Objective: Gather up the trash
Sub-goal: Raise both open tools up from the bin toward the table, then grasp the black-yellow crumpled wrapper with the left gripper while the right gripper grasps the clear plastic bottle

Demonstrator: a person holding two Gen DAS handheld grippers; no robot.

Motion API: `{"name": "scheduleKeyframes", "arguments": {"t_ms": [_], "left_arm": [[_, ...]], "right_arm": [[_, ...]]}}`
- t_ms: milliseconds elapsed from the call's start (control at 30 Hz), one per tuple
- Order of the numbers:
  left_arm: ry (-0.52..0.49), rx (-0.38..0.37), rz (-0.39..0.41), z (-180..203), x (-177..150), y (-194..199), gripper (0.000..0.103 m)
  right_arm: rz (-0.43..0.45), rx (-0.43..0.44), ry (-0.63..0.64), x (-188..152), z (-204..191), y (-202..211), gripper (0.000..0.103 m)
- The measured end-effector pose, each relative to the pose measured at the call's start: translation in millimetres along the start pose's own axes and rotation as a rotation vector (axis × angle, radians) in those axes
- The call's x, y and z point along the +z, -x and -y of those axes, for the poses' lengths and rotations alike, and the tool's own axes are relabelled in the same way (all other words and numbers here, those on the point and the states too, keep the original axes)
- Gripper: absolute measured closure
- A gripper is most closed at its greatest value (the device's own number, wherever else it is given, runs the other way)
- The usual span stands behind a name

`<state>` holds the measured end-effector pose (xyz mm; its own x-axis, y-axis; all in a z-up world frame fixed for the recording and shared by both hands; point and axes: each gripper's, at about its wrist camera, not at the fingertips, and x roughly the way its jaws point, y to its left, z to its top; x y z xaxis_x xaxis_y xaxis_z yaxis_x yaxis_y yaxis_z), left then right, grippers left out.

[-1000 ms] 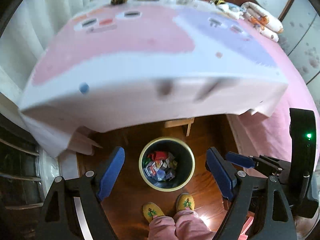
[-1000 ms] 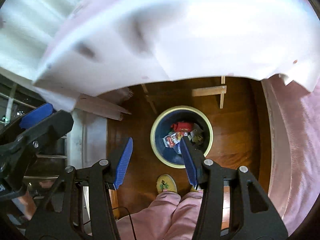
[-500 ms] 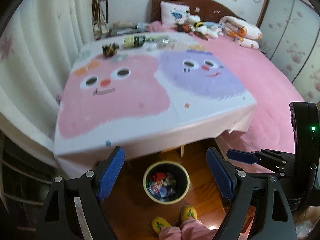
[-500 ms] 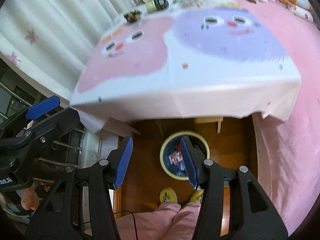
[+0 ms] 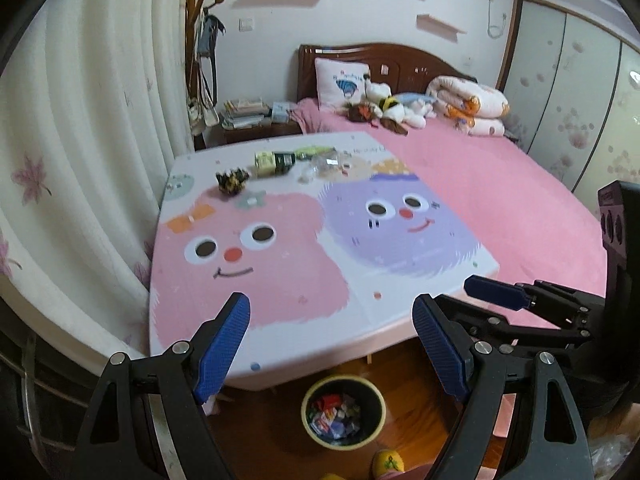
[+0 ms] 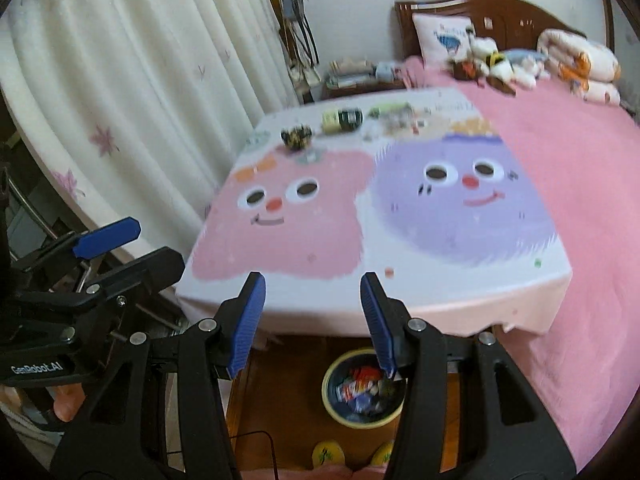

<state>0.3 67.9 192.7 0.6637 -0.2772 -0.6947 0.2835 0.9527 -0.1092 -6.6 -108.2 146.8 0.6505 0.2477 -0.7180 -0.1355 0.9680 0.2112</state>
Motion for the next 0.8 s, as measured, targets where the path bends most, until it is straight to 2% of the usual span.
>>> {"name": "scheduleKeyframes", "arguments": {"t_ms": [200,433,633,800], "left_arm": [[0.013,0.009,0.036,-20.8,20.6,10.3,0.019],[0.081,0.047,0.014,-46.7,47.4,-10.8,0.019],[0.147,0.087,0.005,-60.6,81.5,-54.8,0.019],[0.167,0.155,-0.018,-67.8,128.0,-118.7,0.019]], "right_arm": [[0.035,-0.003,-0.012,26.7,-7.7,4.0,0.057],[0.018,-0.005,-0.048,58.9,13.8,-28.4,0.057],[0.009,0.026,-0.069,94.8,52.4,-66.8,0.057],[-0.024,0.077,-0.091,141.5,100.0,-126.5,0.057]]}}
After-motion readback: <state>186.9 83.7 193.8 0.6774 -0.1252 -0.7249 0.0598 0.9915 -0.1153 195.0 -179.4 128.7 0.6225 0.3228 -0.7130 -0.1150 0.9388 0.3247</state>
